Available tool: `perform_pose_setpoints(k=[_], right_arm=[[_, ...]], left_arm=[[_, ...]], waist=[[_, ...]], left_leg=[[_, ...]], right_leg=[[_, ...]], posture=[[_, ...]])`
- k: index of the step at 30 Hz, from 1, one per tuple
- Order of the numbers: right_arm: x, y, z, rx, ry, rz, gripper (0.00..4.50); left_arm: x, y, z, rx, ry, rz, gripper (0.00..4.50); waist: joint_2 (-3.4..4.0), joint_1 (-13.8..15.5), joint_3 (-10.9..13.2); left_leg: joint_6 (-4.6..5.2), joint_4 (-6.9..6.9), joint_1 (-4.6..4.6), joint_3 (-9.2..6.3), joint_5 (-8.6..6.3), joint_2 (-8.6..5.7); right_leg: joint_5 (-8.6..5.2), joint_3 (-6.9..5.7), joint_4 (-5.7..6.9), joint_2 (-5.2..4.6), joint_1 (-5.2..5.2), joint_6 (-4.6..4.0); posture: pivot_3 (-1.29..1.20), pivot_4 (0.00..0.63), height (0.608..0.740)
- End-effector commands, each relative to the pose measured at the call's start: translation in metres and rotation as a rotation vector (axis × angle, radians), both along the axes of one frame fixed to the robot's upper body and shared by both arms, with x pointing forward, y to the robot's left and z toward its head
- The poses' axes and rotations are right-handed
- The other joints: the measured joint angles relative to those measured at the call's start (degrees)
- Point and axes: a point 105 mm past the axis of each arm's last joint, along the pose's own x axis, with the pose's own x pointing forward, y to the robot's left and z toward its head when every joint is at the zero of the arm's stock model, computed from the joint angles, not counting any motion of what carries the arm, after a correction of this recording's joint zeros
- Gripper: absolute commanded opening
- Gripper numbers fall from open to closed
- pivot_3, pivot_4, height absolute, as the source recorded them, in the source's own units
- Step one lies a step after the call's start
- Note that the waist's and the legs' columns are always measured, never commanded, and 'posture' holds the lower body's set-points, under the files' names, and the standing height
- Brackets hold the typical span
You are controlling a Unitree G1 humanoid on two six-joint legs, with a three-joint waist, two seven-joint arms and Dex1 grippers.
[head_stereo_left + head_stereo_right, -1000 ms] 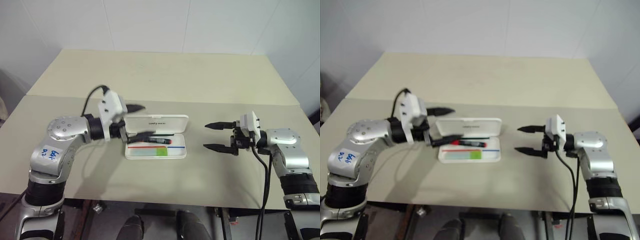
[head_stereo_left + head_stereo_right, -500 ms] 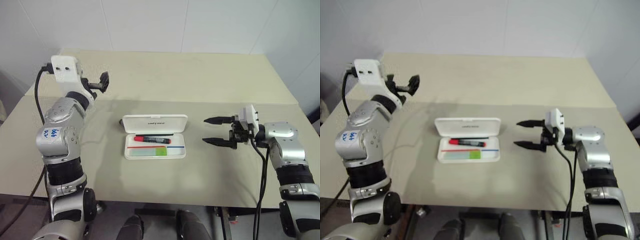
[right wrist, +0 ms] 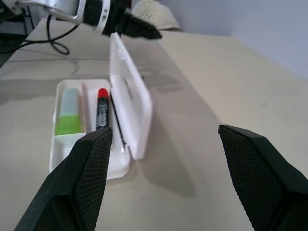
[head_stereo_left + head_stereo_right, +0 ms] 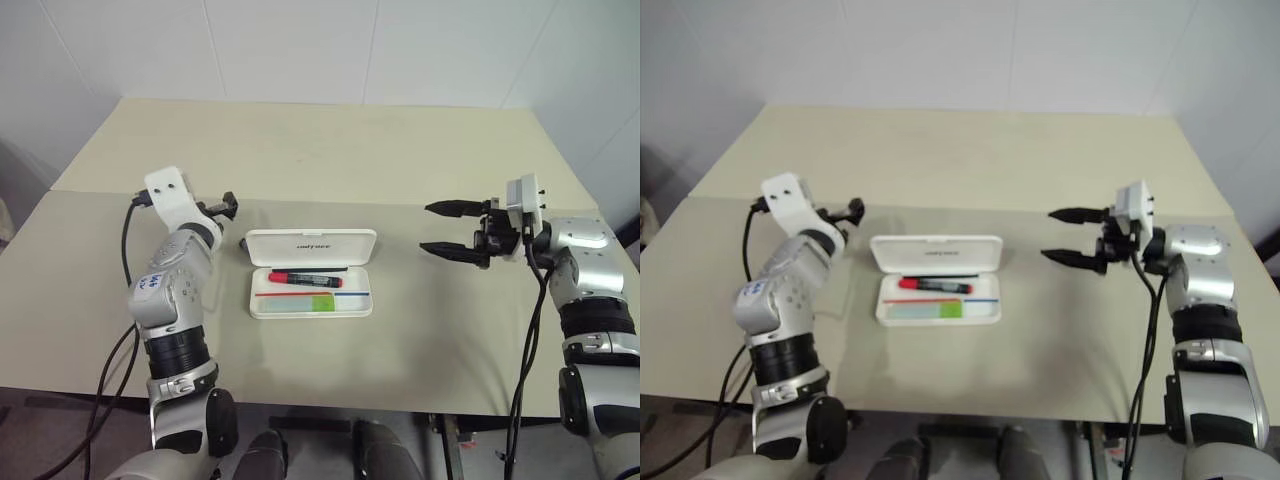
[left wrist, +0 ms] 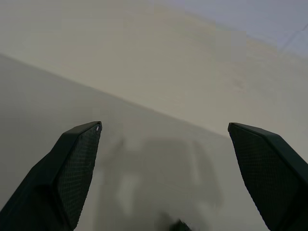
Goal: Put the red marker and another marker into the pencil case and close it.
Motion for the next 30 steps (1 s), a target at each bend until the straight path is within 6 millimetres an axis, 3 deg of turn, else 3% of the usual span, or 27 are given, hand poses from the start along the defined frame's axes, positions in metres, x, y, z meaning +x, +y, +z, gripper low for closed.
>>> perform_pose_setpoints(k=[1,10,18,26,30], right_arm=[[-0.011,-0.005,0.021,0.009,-0.049,0.082,4.50],[-0.021,-0.016,0.031,0.004,-0.046,0.094,4.50],[-0.019,-0.025,0.026,-0.054,-0.043,0.056,4.50],[-0.016,-0.019,0.018,-0.057,-0.039,0.065,4.50],[-0.014,-0.018,0.017,-0.059,-0.039,0.060,4.50]], left_arm=[[-0.001,-0.009,-0.008,-0.033,0.035,-0.016,4.47],[0.009,-0.032,-0.035,-0.121,0.163,-0.045,4.47],[0.017,-0.040,-0.046,-0.187,0.271,-0.057,4.47],[0.011,-0.038,-0.042,-0.132,0.344,-0.047,4.47],[0.008,-0.034,-0.030,-0.124,0.331,-0.026,4.47]], waist=[[0.00,0.06,0.00],[-0.03,0.10,0.02],[-0.03,0.15,0.02],[-0.03,0.15,0.02],[-0.03,0.15,0.02]], left_leg=[[0.00,0.00,0.00,0.01,0.00,0.00],[0.02,0.01,-0.05,0.07,-0.02,-0.01],[0.03,0.04,-0.07,0.09,-0.02,-0.05],[-0.02,0.03,-0.07,0.12,0.01,-0.05],[-0.03,0.03,-0.07,0.15,0.00,-0.05]], right_leg=[[0.00,0.01,-0.01,0.00,0.00,0.00],[0.03,0.06,-0.12,0.01,0.00,0.06],[0.07,0.10,-0.22,0.00,0.04,0.14],[0.06,0.15,-0.23,-0.01,0.04,0.17],[0.06,0.17,-0.24,-0.01,0.03,0.17]], posture=[[0.00,0.150,0.740],[0.00,0.150,0.740],[0.00,0.150,0.740],[0.00,0.150,0.740],[0.00,0.150,0.740]])
